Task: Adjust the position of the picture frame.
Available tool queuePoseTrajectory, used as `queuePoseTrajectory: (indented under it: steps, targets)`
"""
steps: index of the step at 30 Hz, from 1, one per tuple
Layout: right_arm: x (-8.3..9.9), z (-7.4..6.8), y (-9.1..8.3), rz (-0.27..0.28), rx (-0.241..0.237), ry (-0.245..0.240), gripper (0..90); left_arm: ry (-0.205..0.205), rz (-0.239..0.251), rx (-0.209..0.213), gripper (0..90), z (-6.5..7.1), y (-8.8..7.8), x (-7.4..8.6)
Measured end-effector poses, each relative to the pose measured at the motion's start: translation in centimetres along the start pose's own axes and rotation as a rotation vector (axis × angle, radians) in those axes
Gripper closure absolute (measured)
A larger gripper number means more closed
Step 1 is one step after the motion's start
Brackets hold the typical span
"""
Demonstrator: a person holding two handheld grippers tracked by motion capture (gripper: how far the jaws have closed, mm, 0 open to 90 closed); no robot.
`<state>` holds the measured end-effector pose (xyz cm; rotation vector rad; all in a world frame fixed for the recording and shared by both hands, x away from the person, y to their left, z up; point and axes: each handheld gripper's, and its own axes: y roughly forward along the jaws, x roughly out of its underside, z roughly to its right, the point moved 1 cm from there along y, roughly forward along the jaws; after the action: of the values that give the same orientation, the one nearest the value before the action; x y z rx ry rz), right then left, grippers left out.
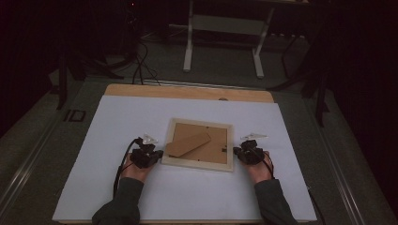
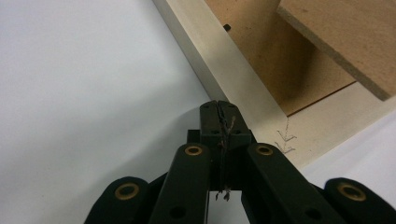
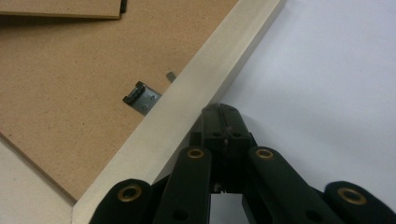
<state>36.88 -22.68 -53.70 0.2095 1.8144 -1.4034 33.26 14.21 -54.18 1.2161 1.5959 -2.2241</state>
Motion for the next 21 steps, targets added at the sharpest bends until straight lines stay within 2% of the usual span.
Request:
queuePoseTrajectory:
  steps: [7, 12, 16, 21]
  targets:
    - [-0.3, -0.5, 0.5, 0.013, -0.009, 0.014, 90.0, -0.024, -0.004, -0.022, 90.0, -0.3, -0.4, 0.3]
    - [-0.4, -0.8, 0.6, 0.014, -0.018, 0.007, 90.0, -0.013, -0.010, -0.029, 90.0, -0.4, -0.6, 0.4]
    - [0.0, -0.8, 0.4, 0.019, -0.037, 0.014, 90.0, -0.017, -0.010, -0.027, 90.0, -0.4, -0.6, 0.4]
    - [0.2, -1.1, 0.0, 0.013, -0.040, -0.001, 90.0, -0.025, -0.012, -0.008, 90.0, -0.5, -0.8, 0.7]
